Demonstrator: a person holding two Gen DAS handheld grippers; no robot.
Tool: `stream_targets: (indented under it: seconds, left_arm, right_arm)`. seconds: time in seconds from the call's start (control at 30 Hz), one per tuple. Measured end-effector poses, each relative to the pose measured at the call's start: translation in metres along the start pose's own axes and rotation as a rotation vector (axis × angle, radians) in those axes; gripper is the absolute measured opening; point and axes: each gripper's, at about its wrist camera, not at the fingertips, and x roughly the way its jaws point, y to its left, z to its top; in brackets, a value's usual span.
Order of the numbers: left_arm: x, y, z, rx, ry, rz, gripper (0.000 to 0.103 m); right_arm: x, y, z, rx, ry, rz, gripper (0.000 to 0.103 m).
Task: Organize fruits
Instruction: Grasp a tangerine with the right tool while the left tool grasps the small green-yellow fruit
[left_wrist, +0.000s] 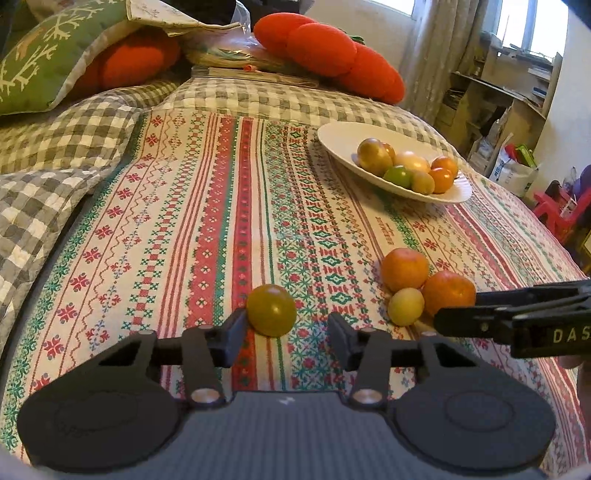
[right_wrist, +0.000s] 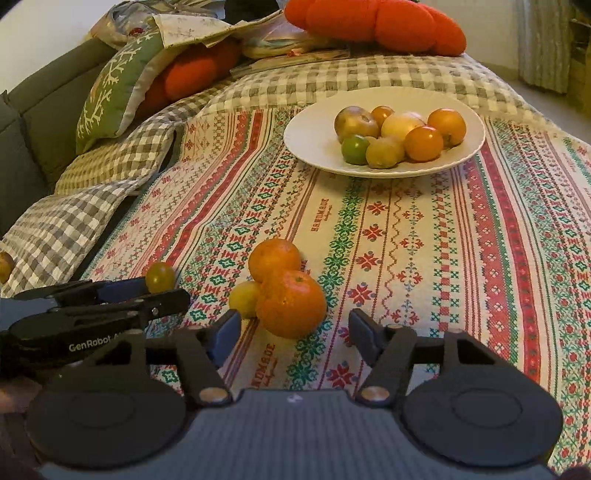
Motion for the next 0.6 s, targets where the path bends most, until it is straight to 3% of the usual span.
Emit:
stream_targets:
  seconds: [0.4, 0.6]
  left_arm:
    - [0.0075, -0.0064, 0.0053, 0.013, 0.013, 0.047, 0.032]
    - [0.0079, -0.0083, 0.0066, 0.013, 0.017, 0.048, 0.018]
  right_arm:
    - [0.0056, 0.0003, 0.0040, -0.021, 0.007, -0.003, 0.046]
    - [0.0069, 0.0024, 0.0049, -0.035, 0.007, -0.009, 0.039]
